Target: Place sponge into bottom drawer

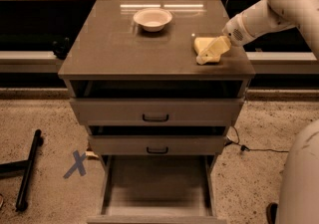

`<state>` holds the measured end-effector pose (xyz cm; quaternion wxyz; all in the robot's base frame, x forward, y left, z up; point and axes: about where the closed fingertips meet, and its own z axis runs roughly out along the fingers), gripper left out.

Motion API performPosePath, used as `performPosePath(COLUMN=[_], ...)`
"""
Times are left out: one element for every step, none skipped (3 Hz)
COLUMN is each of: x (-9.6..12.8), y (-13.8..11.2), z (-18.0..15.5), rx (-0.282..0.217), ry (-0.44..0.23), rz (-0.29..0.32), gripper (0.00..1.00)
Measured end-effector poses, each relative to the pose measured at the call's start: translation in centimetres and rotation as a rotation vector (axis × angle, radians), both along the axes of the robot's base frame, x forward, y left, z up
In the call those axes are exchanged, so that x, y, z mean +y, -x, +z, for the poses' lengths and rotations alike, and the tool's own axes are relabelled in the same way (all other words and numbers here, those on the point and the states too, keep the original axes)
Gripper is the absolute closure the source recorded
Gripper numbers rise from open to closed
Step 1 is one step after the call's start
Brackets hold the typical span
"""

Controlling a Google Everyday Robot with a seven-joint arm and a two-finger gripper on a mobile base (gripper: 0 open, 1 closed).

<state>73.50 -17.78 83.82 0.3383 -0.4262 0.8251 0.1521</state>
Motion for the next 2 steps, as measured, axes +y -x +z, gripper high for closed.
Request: performPosePath(x=[0.27, 0.88], y=[-0.01, 0.04], z=[-0.51, -0.76], rx=[0.01, 0.014], ry=[-0.002, -0.001], rz=[0.007, 0.019], gripper=[0.0, 0.26])
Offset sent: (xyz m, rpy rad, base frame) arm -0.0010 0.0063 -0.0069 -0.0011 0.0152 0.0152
